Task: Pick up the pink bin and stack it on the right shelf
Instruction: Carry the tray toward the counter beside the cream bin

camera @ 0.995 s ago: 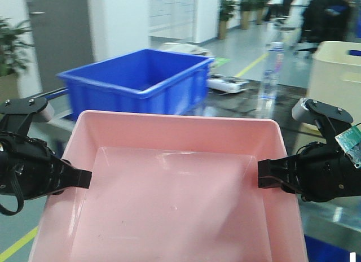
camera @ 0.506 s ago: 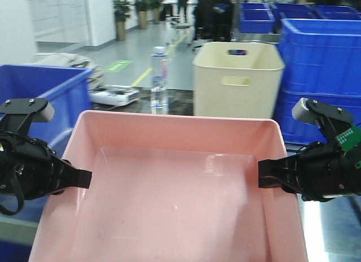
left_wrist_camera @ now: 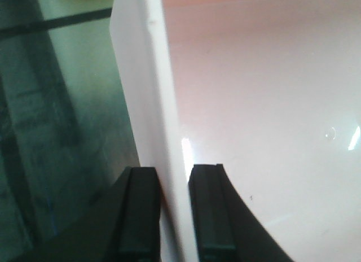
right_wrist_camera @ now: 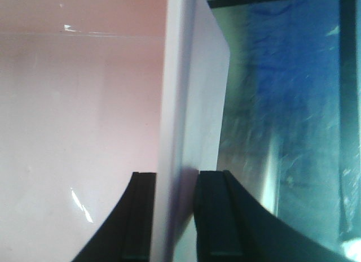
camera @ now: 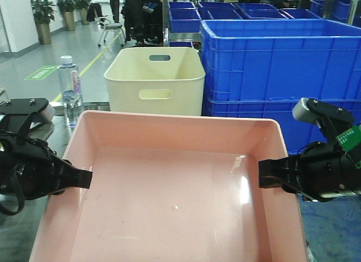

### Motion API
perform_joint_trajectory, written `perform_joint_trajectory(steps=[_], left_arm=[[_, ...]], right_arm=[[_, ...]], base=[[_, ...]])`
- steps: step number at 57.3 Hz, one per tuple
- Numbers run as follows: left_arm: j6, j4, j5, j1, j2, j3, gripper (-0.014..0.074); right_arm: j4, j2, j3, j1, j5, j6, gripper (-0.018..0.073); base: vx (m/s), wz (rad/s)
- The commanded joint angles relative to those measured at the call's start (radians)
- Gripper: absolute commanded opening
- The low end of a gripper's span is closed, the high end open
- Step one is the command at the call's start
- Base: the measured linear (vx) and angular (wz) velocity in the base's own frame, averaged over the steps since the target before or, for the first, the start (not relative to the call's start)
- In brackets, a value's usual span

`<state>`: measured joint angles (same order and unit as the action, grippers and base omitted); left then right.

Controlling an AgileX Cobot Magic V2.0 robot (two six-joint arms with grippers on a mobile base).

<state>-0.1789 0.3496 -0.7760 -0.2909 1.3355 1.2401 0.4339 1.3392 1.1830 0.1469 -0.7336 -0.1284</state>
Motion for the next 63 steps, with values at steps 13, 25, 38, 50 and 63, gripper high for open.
perform_joint_trajectory(steps=[13, 25, 38, 50, 63], left_arm=[[-0.021, 0.014, 0.050, 0.000, -0.038, 0.031, -0.0001], [-0.021, 0.014, 0.050, 0.000, -0.038, 0.031, -0.0001], [-0.021, 0.014, 0.050, 0.000, -0.038, 0.031, -0.0001], [-0.021, 0.014, 0.050, 0.000, -0.037, 0.031, -0.0001], [-0.021, 0.016, 0.050, 0.000, -0.037, 0.031, -0.0001]], right_arm=[[0.014, -0.031, 0.033, -0.009, 0.086, -0.010, -0.0008], [0.014, -0.031, 0.033, -0.009, 0.086, -0.010, -0.0008], [0.014, -0.031, 0.033, -0.009, 0.086, -0.010, -0.0008], [0.014, -0.031, 0.033, -0.009, 0.087, -0.010, -0.0008], [0.014, -0.031, 0.033, -0.009, 0.087, -0.010, -0.0008]], base=[[0.20, -0.10], [0.16, 0.07], [0.10, 0.11], [0.06, 0.04], [0.03, 0.03]])
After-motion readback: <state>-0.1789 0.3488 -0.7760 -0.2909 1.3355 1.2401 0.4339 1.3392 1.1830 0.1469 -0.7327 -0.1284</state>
